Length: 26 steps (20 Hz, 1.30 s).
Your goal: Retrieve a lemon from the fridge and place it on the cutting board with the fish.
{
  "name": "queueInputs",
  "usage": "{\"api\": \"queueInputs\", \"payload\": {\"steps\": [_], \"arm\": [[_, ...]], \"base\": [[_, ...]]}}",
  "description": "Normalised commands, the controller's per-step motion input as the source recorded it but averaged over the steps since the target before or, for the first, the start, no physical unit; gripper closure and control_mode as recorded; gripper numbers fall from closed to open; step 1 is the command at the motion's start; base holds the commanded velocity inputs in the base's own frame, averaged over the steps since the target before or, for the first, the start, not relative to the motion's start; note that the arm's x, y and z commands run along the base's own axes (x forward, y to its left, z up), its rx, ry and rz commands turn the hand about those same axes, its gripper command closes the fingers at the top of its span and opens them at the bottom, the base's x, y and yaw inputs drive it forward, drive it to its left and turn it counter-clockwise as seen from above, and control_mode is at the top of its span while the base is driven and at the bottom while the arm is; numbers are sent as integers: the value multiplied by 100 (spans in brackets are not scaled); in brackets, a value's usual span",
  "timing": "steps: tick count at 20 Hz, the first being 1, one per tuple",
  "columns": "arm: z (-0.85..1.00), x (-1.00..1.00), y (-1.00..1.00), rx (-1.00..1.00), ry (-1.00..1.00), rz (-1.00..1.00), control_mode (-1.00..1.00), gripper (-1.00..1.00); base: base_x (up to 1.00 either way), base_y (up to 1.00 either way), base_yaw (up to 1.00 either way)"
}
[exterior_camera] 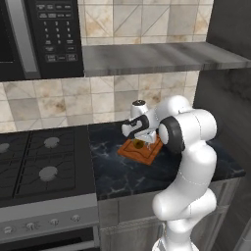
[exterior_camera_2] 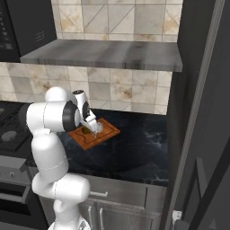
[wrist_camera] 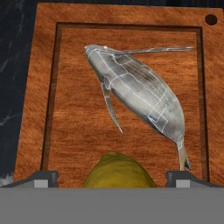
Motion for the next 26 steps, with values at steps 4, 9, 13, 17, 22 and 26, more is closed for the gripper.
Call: {"api": "queueInputs", "payload": {"steps": [4, 9, 13, 17, 22, 26], "arm": [[0, 0, 0, 0, 0, 0, -100, -100], [6, -7, 0, 0, 1, -1, -100, -100], [15, -22, -3, 0, 1, -1, -100, -100], [11, -16, -4, 0, 0, -1, -100, -100], [20, -37, 0, 0, 0, -1, -100, -100], [45, -69, 0, 0, -1, 0, -100, -100]], "base": [[0, 0, 0], [0, 0, 0], [0, 0, 0], [0, 0, 0], [0, 0, 0], [0, 0, 0]]}}
